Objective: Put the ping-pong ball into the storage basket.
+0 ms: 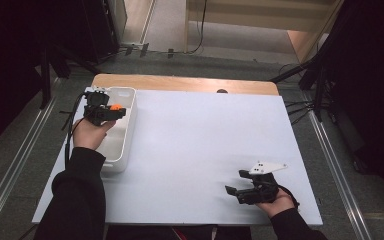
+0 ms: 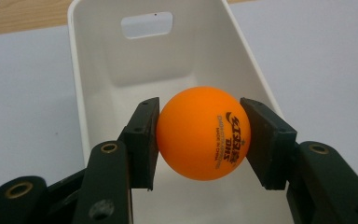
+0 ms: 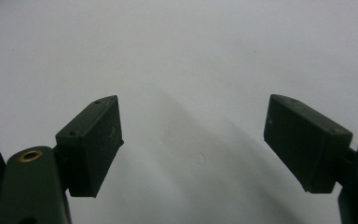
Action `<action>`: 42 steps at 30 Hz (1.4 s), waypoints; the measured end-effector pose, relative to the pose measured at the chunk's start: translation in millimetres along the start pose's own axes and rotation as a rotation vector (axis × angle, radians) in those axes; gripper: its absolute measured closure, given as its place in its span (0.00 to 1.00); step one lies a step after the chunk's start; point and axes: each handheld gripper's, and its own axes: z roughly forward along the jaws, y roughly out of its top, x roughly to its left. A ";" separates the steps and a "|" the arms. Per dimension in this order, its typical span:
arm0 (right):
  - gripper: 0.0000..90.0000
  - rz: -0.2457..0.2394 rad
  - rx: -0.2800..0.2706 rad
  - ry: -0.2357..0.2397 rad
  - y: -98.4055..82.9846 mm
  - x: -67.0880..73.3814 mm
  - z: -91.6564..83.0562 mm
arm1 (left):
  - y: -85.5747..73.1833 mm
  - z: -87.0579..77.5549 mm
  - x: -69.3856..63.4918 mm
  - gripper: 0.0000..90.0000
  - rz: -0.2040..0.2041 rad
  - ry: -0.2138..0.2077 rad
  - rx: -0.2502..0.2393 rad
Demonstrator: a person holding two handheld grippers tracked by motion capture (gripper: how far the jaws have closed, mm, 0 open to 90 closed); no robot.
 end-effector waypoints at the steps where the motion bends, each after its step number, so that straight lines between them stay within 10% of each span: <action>1: 0.20 0.000 0.000 0.000 0.0 0.0 0.0 | -0.1 0.6 -0.3 0.56 -0.001 0.002 0.003; 20: 0.20 0.000 -0.002 0.000 0.1 0.1 -0.2 | 4.4 -5.9 -3.8 0.46 -0.002 -0.021 0.012; 42: 0.20 0.003 -0.002 -0.002 -0.8 0.1 -0.8 | 21.3 -39.9 -30.5 0.34 0.069 -0.191 -0.069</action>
